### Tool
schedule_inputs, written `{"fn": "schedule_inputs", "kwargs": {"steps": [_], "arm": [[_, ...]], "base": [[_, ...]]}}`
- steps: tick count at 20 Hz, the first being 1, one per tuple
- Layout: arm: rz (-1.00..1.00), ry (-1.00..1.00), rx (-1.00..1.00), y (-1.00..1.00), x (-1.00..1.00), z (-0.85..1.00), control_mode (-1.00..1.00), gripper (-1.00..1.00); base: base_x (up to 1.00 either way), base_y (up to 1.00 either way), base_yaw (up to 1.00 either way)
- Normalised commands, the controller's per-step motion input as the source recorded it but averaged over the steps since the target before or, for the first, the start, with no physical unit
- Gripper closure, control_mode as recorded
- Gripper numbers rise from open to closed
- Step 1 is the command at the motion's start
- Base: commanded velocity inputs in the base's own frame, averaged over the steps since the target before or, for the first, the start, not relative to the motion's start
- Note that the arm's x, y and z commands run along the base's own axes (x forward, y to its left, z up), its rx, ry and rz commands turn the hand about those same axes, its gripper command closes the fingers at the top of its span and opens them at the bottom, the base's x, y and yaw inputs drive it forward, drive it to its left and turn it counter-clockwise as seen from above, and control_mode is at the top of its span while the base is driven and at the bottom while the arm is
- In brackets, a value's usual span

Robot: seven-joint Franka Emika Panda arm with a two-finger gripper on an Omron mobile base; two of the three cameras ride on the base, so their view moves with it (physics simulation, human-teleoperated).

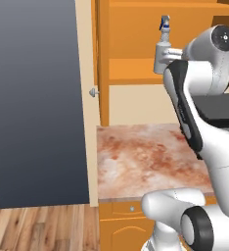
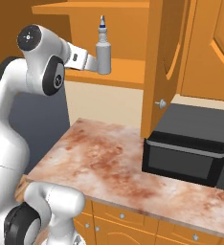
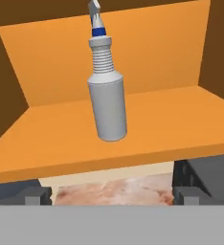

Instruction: Move the cutting board and knife to the sink. Then move spray from the cabinet to the counter.

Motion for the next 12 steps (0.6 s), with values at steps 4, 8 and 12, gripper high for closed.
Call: {"fn": "schedule_inputs", "kwargs": {"steps": [4, 8, 12], "arm": [[0.14, 0.0, -0.03, 0.0, 0.3, -0.04, -1.0, -1.0], [0.1, 0.0, -0.06, 0.0, 0.35, -0.08, -1.0, -1.0], [0.02, 0.0, -0.04, 0.0, 0.44, -0.04, -1.0, -1.0]], "base": [[0.0, 0.0, 0.0], [0.0, 0.0, 0.0], [0.0, 0.0, 0.0]]}}
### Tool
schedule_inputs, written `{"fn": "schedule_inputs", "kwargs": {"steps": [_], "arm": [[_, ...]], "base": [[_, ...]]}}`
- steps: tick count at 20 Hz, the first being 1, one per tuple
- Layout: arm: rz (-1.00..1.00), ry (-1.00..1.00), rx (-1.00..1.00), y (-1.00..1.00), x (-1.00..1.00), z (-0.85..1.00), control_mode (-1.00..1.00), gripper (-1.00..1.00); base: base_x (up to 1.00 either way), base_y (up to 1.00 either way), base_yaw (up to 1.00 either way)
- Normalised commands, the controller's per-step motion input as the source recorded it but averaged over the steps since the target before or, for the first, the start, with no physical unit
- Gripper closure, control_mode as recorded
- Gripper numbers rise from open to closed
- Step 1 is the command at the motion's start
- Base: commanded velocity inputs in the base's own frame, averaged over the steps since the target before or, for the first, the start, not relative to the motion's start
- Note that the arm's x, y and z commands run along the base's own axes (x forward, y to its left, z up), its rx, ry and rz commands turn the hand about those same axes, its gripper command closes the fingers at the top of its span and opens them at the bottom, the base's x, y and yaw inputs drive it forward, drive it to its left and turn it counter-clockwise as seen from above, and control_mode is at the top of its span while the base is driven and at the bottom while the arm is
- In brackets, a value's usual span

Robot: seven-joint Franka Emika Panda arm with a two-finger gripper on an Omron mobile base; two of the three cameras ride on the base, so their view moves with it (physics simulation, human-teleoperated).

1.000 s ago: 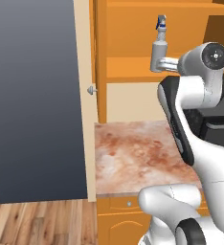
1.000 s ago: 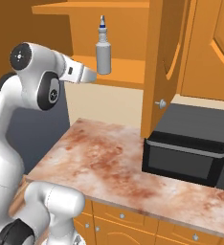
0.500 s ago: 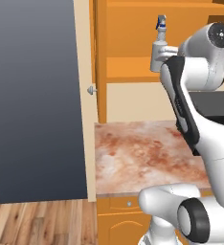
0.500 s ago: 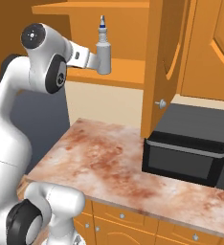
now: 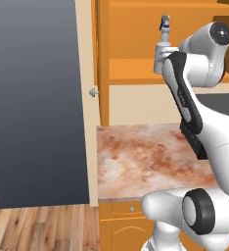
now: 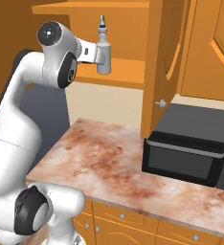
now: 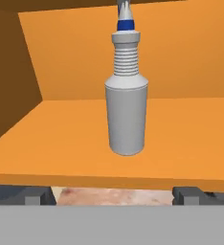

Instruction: Move the cutting board and knife to the sink. Then move spray from the cabinet to the counter.

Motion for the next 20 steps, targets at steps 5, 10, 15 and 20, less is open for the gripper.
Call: {"fn": "schedule_inputs", "kwargs": {"steps": [5, 10, 15, 20], "arm": [[0.0, 0.01, -0.01, 0.0, 0.31, -0.09, -1.0, -1.0], [0.0, 0.02, 0.0, 0.0, 0.35, -0.06, -1.0, -1.0], [0.0, 0.01, -0.03, -0.12, 0.27, -0.07, -1.0, -1.0], [0.0, 0.0, -0.02, -0.13, 0.14, -0.07, -1.0, -1.0]], "base": [[0.0, 0.0, 0.0], [0.0, 0.0, 0.0], [0.0, 0.0, 0.0], [0.0, 0.0, 0.0]]}}
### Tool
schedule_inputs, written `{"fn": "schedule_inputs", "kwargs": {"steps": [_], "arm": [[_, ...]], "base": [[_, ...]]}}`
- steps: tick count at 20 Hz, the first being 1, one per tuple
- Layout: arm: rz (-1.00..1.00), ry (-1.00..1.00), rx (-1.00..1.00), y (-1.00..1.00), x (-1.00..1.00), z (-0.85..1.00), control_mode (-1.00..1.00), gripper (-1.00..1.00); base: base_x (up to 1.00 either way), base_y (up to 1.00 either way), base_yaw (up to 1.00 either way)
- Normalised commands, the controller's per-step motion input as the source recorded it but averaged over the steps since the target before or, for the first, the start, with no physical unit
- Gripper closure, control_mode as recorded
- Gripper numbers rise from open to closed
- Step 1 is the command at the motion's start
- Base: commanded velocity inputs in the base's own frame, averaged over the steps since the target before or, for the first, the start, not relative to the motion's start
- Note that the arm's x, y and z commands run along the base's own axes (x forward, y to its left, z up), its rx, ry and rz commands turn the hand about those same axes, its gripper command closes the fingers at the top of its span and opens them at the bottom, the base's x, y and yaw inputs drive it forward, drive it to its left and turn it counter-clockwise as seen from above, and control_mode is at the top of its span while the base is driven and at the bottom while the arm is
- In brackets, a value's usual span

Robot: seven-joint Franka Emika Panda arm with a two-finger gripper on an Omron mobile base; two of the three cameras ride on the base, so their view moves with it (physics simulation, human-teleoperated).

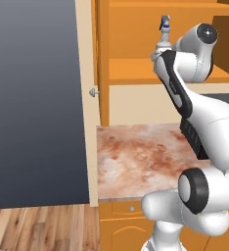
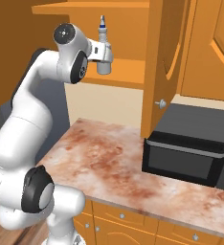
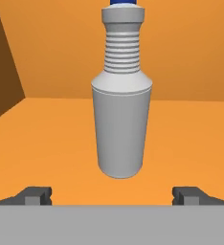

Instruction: Move the cutting board and knife to the sink. Then move spray from the cabinet to the counter.

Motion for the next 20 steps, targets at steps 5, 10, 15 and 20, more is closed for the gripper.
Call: {"fn": "schedule_inputs", "kwargs": {"steps": [5, 10, 15, 20], "arm": [[0.0, 0.0, -0.01, -0.07, 0.16, -0.09, -1.0, -1.0], [-0.02, 0.0, 0.0, 0.0, 0.19, -0.09, -1.0, -1.0], [-0.01, 0.0, 0.0, 0.0, 0.2, -0.03, -1.0, -1.0], [0.0, 0.0, 0.0, 0.0, 0.19, -0.01, -1.0, -1.0]], "base": [[0.0, 0.0, 0.0], [0.0, 0.0, 0.0], [0.0, 0.0, 0.0], [0.0, 0.0, 0.0]]}}
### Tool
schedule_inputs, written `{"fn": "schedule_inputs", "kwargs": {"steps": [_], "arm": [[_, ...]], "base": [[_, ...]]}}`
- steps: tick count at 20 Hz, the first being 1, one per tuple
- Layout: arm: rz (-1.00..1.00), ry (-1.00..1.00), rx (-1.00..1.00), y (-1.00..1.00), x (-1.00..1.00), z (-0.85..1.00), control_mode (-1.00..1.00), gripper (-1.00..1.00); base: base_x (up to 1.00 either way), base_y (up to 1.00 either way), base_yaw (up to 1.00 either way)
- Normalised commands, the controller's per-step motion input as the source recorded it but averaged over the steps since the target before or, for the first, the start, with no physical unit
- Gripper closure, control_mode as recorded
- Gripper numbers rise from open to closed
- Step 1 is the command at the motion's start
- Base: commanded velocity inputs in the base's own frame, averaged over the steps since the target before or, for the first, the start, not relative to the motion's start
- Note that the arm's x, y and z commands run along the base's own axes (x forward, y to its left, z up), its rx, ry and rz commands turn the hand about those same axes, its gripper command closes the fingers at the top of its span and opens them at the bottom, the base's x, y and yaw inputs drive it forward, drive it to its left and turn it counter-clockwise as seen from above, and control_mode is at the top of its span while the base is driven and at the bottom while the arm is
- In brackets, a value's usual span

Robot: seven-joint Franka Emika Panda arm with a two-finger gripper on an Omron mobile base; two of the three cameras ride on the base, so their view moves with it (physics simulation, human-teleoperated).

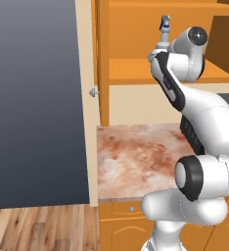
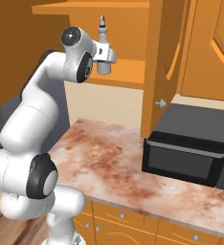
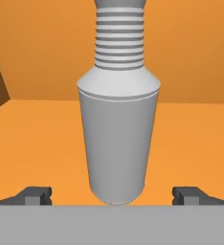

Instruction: Move the cutting board and knife to the sink. Then move spray from the cabinet to the counter.

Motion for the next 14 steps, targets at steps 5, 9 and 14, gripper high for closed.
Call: {"fn": "schedule_inputs", "kwargs": {"steps": [5, 9, 14], "arm": [[0.0, 0.0, 0.0, -0.01, 0.14, -0.02, -1.0, -1.0], [0.0, 0.0, 0.0, -0.01, 0.19, -0.04, -1.0, -1.0], [-0.01, 0.01, 0.0, -0.03, 0.2, -0.08, -1.0, -1.0]], "base": [[0.0, 0.0, 0.0], [0.0, 0.0, 0.0], [0.0, 0.0, 0.0]]}}
